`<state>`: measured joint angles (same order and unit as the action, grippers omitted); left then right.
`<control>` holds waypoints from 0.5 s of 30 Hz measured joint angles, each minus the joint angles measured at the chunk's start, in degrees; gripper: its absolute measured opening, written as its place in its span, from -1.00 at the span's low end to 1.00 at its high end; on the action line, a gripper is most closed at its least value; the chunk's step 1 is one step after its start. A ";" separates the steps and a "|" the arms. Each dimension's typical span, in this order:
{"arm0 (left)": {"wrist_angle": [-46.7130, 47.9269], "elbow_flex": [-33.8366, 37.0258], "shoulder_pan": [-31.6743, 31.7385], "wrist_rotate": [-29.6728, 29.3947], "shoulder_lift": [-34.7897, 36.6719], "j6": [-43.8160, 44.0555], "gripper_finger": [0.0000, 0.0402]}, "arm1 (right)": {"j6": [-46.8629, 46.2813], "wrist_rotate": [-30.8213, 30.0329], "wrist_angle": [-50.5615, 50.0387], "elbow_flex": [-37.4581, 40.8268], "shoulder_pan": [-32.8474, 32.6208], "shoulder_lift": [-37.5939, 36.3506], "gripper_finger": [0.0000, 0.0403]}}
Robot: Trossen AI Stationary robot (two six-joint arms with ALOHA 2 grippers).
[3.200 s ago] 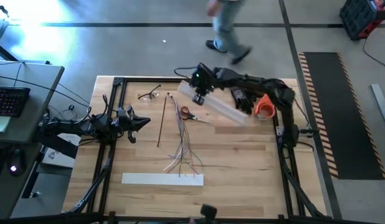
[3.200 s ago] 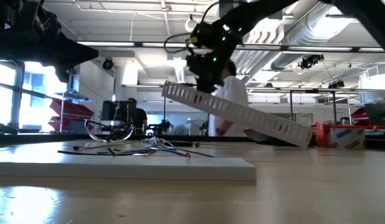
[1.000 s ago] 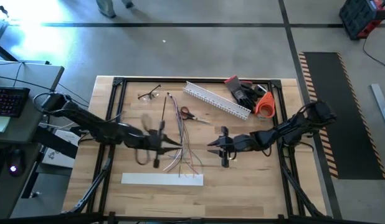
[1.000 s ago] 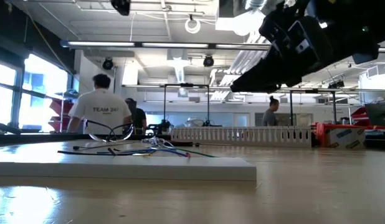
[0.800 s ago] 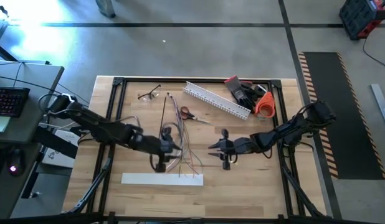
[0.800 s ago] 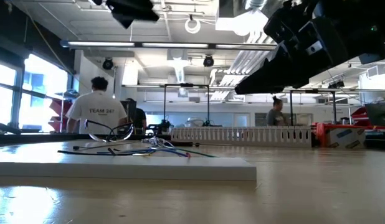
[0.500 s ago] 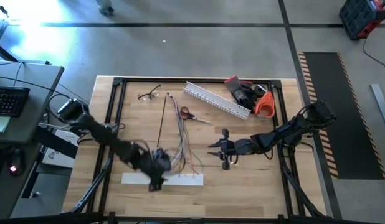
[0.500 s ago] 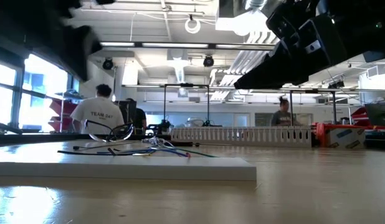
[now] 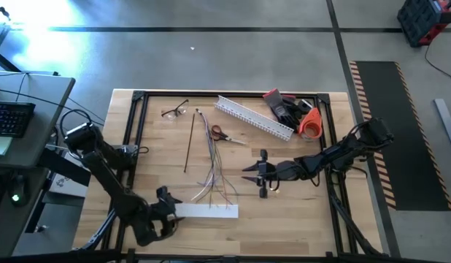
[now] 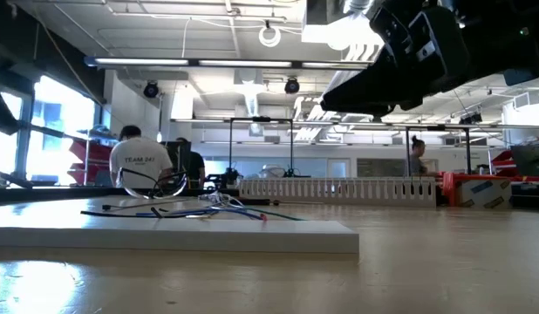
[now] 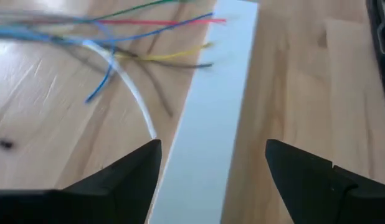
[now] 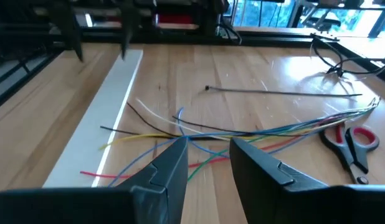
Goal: Ziptie cables
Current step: Move the white cable duct lid to the middle right of the table
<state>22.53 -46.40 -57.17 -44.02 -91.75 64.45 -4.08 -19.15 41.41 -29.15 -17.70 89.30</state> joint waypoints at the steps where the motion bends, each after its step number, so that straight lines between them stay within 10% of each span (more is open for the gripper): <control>1: -1.29 1.88 -0.53 -0.10 0.11 1.24 0.38 | -0.01 0.02 0.01 -0.02 0.10 0.00 -0.46; 15: -34.63 18.38 0.55 1.15 -0.86 -11.50 0.45 | -3.61 0.02 0.02 -0.02 3.10 0.00 -0.46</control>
<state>-12.09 -28.02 -56.62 -42.87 -92.61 52.95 -7.68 -19.14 41.43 -29.17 -14.60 89.30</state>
